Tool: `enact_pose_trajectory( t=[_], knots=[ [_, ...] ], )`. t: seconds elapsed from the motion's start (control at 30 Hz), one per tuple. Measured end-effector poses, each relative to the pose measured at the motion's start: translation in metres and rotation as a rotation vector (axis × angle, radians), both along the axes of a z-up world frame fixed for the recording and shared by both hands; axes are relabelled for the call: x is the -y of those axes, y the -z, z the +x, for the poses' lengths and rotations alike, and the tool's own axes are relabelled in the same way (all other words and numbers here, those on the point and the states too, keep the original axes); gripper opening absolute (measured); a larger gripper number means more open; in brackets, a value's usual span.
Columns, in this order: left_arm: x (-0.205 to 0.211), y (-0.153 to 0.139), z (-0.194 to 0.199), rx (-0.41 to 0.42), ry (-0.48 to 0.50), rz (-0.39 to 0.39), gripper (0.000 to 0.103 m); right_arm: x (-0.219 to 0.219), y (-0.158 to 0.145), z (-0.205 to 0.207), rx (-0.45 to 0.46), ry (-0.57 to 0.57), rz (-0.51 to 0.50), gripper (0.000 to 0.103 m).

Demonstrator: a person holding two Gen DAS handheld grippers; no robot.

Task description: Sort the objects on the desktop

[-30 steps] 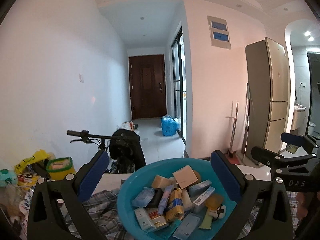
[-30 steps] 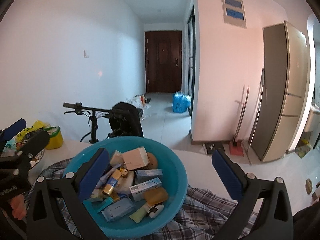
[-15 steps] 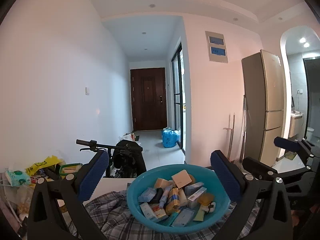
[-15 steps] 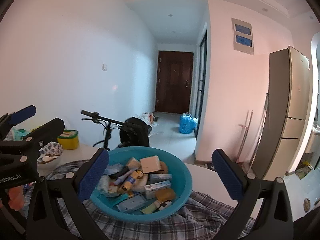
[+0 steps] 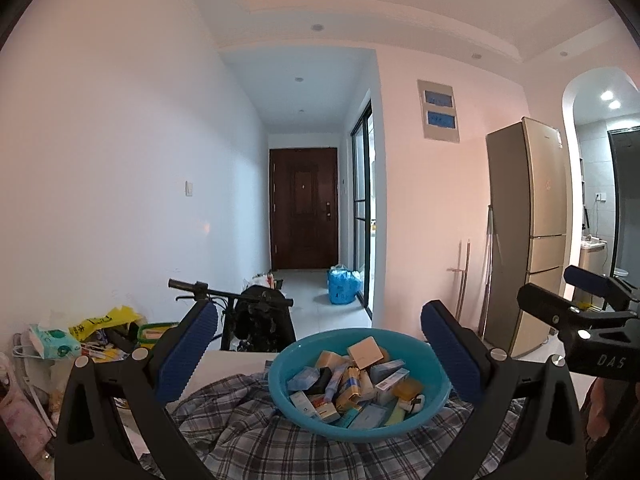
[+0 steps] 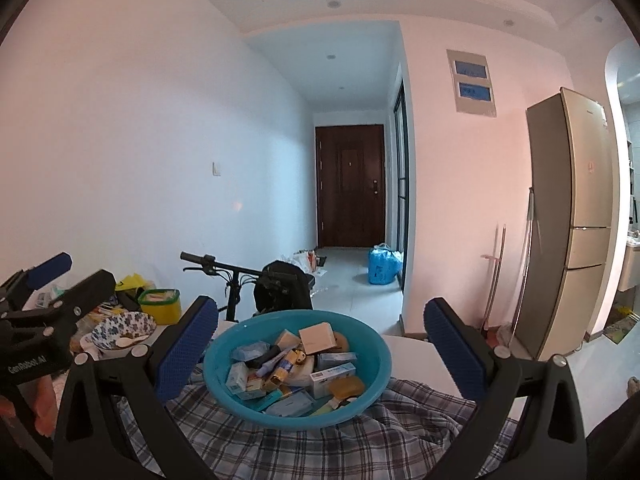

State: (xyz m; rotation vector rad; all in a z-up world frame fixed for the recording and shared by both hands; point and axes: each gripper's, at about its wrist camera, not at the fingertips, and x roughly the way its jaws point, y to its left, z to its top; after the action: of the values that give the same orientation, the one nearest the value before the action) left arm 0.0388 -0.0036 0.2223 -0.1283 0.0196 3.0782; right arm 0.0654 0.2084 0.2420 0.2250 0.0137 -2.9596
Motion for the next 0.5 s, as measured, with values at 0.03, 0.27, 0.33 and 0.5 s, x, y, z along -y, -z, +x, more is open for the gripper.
enact_pose_trajectory(
  t=[0.03,0.27,0.33,0.5],
  knots=[
    [0.0,-0.001,0.004,-0.006,-0.002,-0.002,0.103,0.0,-0.002,0.005,-0.009,0.0,0.002,0.103],
    [0.005,0.0,0.026,-0.021,0.015,0.017,0.103,-0.01,-0.006,0.036,-0.087,-0.005,-0.053,0.103],
    [0.004,0.007,0.025,0.006,0.044,0.016,0.103,-0.012,0.003,0.038,-0.084,-0.03,-0.057,0.103],
    [0.007,0.024,0.025,0.05,0.086,0.051,0.103,-0.013,0.029,0.031,-0.022,-0.041,-0.041,0.103]
  ],
)
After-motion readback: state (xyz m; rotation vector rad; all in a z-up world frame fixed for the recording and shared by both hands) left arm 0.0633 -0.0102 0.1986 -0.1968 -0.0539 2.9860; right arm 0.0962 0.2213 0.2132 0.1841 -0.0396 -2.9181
